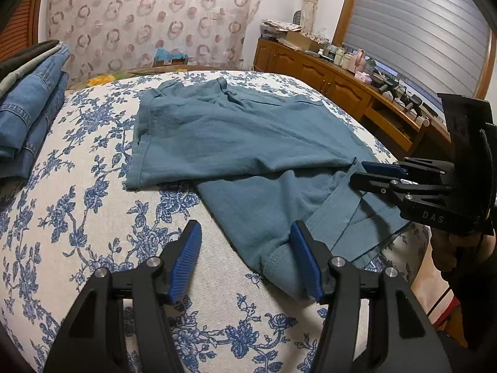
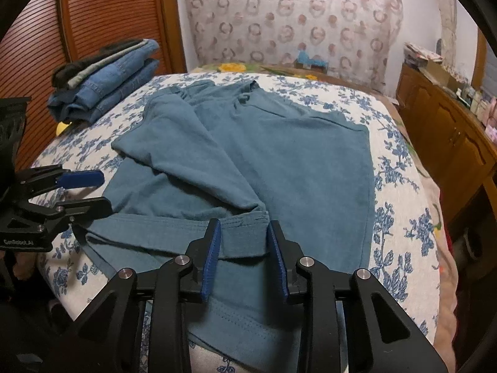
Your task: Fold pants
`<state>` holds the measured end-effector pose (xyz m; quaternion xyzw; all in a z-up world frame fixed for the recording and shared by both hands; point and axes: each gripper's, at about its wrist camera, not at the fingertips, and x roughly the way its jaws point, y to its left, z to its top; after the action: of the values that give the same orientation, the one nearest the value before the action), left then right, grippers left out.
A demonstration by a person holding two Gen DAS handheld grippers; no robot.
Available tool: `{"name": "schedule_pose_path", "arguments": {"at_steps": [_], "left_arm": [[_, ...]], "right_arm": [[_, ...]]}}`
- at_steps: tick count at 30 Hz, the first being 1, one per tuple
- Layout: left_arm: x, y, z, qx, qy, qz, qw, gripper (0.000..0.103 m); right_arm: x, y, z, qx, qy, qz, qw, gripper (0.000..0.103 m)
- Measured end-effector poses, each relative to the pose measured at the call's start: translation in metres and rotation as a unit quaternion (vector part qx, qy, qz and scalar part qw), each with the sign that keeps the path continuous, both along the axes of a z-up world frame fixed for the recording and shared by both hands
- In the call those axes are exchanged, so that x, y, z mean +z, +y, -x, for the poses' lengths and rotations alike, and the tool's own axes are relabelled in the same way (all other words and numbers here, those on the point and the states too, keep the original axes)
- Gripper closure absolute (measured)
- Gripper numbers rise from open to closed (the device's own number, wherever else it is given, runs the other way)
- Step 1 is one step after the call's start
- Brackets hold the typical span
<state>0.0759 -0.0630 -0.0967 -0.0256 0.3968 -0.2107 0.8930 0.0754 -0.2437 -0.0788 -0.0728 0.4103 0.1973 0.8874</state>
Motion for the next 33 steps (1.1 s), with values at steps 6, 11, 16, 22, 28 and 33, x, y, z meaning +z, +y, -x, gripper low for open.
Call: {"name": "schedule_pose_path", "arguments": {"at_steps": [6, 11, 16, 22, 28, 33], "left_arm": [[0.001, 0.004, 0.0, 0.001, 0.001, 0.002, 1.0, 0.044], [0.007, 0.008, 0.003, 0.013, -0.01, 0.013, 0.9998, 0.044], [0.014, 0.011, 0.006, 0.02, -0.023, 0.016, 0.9994, 0.044], [0.018, 0.008, 0.009, 0.013, -0.029, 0.015, 0.9994, 0.044], [0.02, 0.002, 0.012, 0.005, -0.034, 0.011, 0.9994, 0.044], [0.02, 0.0, 0.013, 0.0, -0.037, 0.008, 0.9993, 0.044]], "right_arm": [[-0.001, -0.001, -0.002, 0.008, 0.009, -0.008, 1.0, 0.09], [0.004, 0.0, 0.004, 0.017, 0.005, -0.029, 0.999, 0.097], [0.018, 0.0, 0.015, 0.018, -0.016, -0.046, 0.999, 0.098], [0.046, -0.005, 0.033, 0.007, -0.064, -0.055, 0.996, 0.099], [0.067, -0.015, 0.044, -0.003, -0.089, -0.065, 0.994, 0.099], [0.074, -0.023, 0.053, -0.01, -0.099, -0.063, 0.993, 0.099]]}}
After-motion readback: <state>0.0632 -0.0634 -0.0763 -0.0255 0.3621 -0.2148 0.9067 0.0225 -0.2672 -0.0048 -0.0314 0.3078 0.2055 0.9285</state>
